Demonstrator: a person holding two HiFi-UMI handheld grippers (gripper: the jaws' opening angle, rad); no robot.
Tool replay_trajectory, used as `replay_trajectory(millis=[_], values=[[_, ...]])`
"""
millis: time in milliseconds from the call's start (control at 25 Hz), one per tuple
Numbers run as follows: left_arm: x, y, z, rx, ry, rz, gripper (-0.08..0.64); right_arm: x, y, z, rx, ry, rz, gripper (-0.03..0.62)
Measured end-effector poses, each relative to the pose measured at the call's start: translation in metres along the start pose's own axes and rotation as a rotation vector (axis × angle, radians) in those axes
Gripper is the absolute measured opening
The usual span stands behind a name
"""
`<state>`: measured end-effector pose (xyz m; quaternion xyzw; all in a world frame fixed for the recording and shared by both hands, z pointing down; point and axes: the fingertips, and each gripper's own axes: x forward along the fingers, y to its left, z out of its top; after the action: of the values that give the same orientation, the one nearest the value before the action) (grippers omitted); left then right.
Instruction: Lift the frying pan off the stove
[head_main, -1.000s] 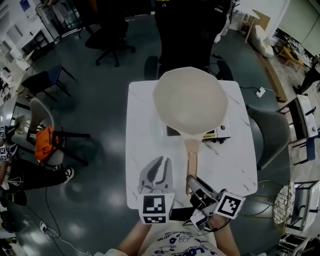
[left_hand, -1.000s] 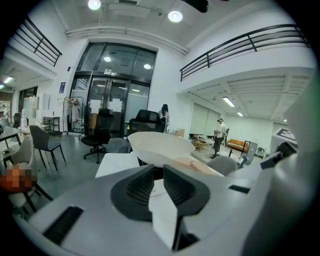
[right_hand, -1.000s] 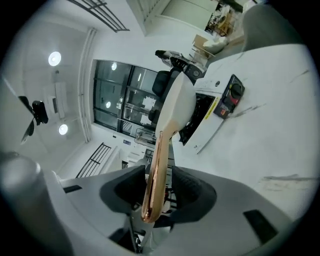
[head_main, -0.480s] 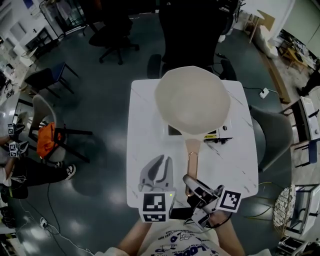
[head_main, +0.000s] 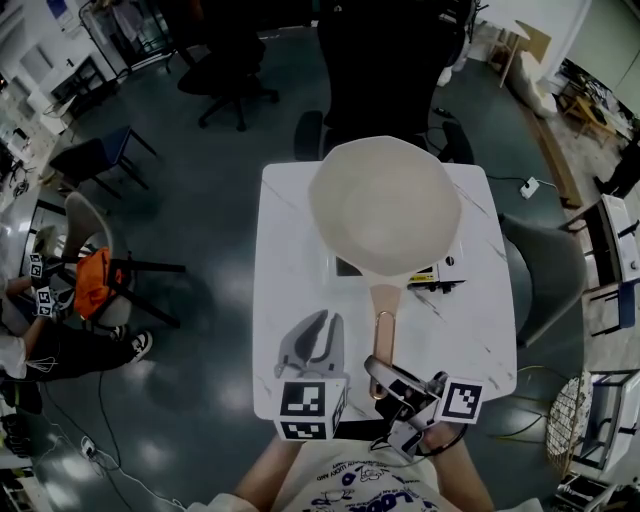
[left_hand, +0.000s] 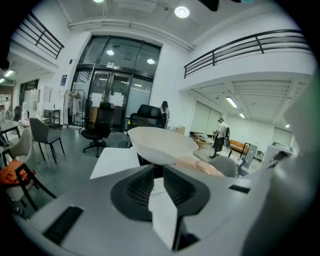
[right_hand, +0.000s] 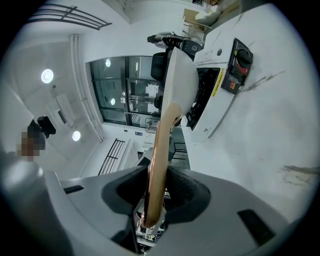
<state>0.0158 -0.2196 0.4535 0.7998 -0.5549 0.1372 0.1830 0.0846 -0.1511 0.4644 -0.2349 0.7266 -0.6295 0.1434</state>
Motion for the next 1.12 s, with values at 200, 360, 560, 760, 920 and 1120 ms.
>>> replay_trajectory(millis=[200,360,560,760,920,1120], values=[[0.013,-0.004,0.003,-0.101,0.02,-0.069,0.064,0.001,0.002,0.0,0.002,0.015,0.009,0.124],[0.028,-0.012,0.001,-0.282,0.072,-0.185,0.064,0.001,0.002,0.0,0.001,0.022,0.011,0.124],[0.043,-0.021,-0.002,-0.419,0.149,-0.325,0.066,0.001,0.001,0.0,-0.004,0.034,0.011,0.124],[0.051,-0.026,0.003,-0.486,0.193,-0.413,0.075,0.001,0.001,-0.001,-0.01,0.047,0.004,0.126],[0.057,-0.035,0.006,-0.521,0.223,-0.471,0.118,0.001,0.001,-0.001,-0.016,0.054,0.003,0.126],[0.066,-0.05,0.003,-0.532,0.296,-0.546,0.169,0.001,0.003,0.0,-0.019,0.062,0.003,0.126]])
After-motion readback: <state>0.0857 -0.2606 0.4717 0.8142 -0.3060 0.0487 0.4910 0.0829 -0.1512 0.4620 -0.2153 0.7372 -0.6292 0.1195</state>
